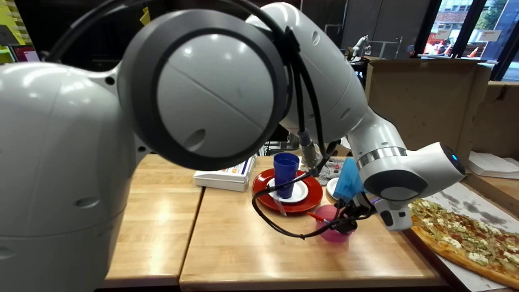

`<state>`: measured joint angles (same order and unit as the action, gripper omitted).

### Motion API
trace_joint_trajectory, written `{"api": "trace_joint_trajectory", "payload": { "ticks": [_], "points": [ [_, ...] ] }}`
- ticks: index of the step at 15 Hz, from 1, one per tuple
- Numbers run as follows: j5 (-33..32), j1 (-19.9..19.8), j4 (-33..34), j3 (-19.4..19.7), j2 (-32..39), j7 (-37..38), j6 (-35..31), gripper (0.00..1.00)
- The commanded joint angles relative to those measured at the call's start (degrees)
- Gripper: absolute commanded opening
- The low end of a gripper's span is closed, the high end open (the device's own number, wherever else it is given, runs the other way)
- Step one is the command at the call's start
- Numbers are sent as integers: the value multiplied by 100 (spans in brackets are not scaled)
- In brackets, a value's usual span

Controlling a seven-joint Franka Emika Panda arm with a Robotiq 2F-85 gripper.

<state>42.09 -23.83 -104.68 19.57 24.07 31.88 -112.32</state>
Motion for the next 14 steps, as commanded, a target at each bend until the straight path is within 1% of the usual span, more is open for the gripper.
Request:
{"api": "trace_joint_trajectory", "payload": {
  "ticks": [1,2,3,4,5,6,7,13,14],
  "points": [
    [123,-81,151,-25,84,-22,194,84],
    [122,-83,171,-25,100,-16,204,85],
    [114,-83,194,-24,112,-5,219,81],
    [113,-83,209,-25,121,-3,225,67],
    [108,-81,224,-25,128,1,229,56],
    [95,-78,235,-23,127,5,234,55],
    [88,-76,254,-22,131,8,242,50],
    [69,-83,351,-19,159,5,290,1],
    [70,-86,352,-19,155,-4,301,0]
  ]
}}
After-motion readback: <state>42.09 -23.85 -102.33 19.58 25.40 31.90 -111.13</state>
